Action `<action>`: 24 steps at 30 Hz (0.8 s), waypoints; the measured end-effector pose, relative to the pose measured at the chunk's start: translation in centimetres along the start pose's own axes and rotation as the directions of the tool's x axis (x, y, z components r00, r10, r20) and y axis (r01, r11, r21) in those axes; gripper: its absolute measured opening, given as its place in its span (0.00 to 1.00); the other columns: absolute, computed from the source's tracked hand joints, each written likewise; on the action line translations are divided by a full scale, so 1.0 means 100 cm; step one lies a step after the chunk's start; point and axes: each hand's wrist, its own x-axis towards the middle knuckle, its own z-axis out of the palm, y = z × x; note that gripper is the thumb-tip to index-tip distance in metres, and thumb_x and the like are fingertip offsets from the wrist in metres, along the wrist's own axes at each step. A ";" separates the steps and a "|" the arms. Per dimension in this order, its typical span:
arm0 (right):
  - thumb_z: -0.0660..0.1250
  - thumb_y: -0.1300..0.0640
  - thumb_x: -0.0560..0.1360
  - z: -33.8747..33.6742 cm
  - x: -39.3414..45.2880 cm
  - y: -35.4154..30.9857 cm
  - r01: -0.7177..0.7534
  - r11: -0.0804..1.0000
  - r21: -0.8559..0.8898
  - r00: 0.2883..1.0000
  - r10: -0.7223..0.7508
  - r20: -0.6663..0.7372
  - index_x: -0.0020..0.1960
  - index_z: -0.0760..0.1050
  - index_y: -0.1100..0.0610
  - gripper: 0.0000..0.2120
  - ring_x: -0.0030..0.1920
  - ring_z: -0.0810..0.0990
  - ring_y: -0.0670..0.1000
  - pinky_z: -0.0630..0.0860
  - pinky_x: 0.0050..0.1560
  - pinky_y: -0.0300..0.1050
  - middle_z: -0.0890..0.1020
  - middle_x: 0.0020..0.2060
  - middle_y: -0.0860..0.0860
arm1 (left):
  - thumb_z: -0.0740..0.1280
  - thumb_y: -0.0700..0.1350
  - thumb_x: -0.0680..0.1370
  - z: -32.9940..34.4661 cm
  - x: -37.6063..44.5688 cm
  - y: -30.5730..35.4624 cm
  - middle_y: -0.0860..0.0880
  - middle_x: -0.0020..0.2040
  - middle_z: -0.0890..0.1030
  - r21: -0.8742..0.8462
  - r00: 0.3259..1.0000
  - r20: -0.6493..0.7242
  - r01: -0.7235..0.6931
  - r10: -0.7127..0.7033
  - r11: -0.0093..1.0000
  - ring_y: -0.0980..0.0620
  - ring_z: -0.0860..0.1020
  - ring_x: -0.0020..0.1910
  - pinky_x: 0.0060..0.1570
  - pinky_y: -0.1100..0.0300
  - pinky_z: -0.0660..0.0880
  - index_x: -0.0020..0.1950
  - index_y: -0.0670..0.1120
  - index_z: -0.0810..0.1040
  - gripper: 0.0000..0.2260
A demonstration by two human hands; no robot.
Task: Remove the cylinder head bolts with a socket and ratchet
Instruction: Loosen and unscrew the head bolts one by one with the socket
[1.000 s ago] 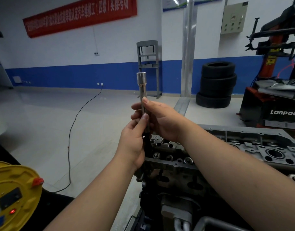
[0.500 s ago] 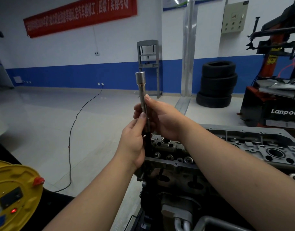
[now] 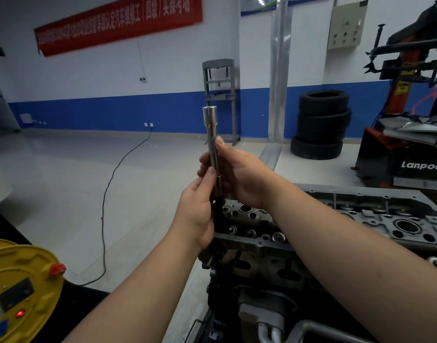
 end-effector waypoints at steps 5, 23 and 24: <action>0.62 0.44 0.80 0.001 0.001 0.001 0.070 0.995 -0.073 0.997 -0.073 -0.030 0.50 0.74 0.56 0.14 0.45 0.82 0.49 0.80 0.46 0.44 0.81 0.41 0.51 | 0.70 0.53 0.73 0.001 0.000 0.000 0.49 0.38 0.84 -0.029 0.999 -0.032 -0.034 0.034 0.999 0.56 0.83 0.37 0.34 0.64 0.78 0.51 0.46 0.80 0.13; 0.66 0.46 0.77 0.001 0.003 0.005 0.101 0.990 -0.094 0.994 -0.105 -0.035 0.48 0.75 0.56 0.13 0.45 0.80 0.51 0.76 0.51 0.51 0.80 0.41 0.51 | 0.68 0.59 0.75 0.000 -0.001 0.000 0.52 0.41 0.85 0.023 0.999 -0.019 -0.025 0.026 0.999 0.60 0.83 0.39 0.42 0.59 0.77 0.49 0.50 0.86 0.14; 0.66 0.44 0.77 0.000 0.002 0.004 0.089 0.992 -0.091 0.995 -0.093 -0.035 0.48 0.77 0.56 0.14 0.43 0.80 0.51 0.78 0.49 0.49 0.79 0.41 0.51 | 0.65 0.61 0.79 -0.001 -0.001 0.000 0.53 0.44 0.86 0.052 1.000 0.010 -0.023 0.023 0.998 0.61 0.83 0.41 0.46 0.58 0.75 0.49 0.53 0.87 0.16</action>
